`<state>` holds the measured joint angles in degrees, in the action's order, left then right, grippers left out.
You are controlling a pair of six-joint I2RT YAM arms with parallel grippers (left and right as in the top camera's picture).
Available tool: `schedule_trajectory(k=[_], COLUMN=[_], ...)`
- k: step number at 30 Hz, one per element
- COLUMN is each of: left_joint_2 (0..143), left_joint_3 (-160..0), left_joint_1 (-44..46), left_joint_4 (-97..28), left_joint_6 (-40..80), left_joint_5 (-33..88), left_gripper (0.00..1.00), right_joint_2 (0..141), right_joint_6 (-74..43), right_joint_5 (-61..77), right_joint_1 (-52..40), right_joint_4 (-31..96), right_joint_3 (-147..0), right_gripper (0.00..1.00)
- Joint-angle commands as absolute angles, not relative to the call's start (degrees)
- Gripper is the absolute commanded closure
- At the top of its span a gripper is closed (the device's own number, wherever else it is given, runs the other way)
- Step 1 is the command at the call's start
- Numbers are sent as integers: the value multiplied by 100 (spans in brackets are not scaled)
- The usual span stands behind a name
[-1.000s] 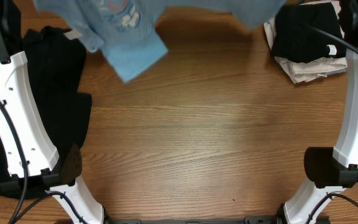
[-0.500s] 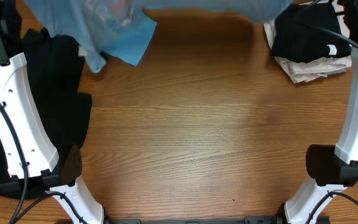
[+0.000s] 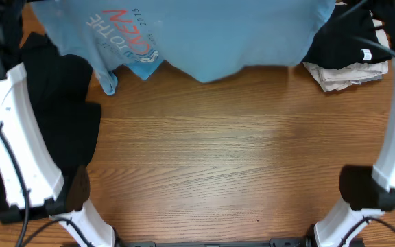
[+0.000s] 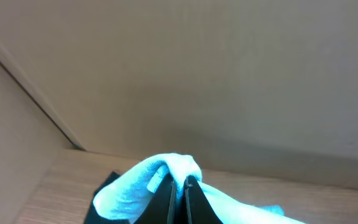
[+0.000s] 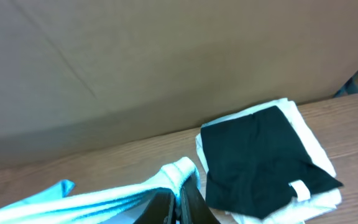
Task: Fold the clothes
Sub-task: 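Swing the held shirt forward and lay it flat with both grippers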
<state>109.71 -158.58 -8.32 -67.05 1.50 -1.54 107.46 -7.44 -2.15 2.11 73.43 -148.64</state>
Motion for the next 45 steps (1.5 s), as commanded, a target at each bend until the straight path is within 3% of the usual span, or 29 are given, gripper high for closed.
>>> schedule_trajectory(k=[1,10,20,32,40,45], left_joint_2=[9878,8858,9629,11201,10973,10711], left_joint_3=[-15959,-15959,-15959,-15959,-15985,-16038], left_joint_1=[-869,-871,-871,-871,-854,-854], left_joint_4=[-6744,-6965,-6565,-4661,-3465,-3640], left_joint_6=[82,-137,-137,-43,-27,-239], left_joint_5=[-298,-410,-779,-810,-742,-635], left_gripper=[96,96,96,96,96,96], right_joint_2=[9682,8652,9343,10565,10427,10422], right_joint_6=[-718,-589,-550,-338,-338,-340], right_joint_5=[-270,-290,-287,-287,-290,-285], right_joint_1=[320,318,320,320,325,325], right_joint_4=[7489,8007,7682,5607,4390,4449], right_joint_3=[-14967,-14967,-14962,-14962,-14977,-14969], right_gripper=[96,96,96,96,96,96])
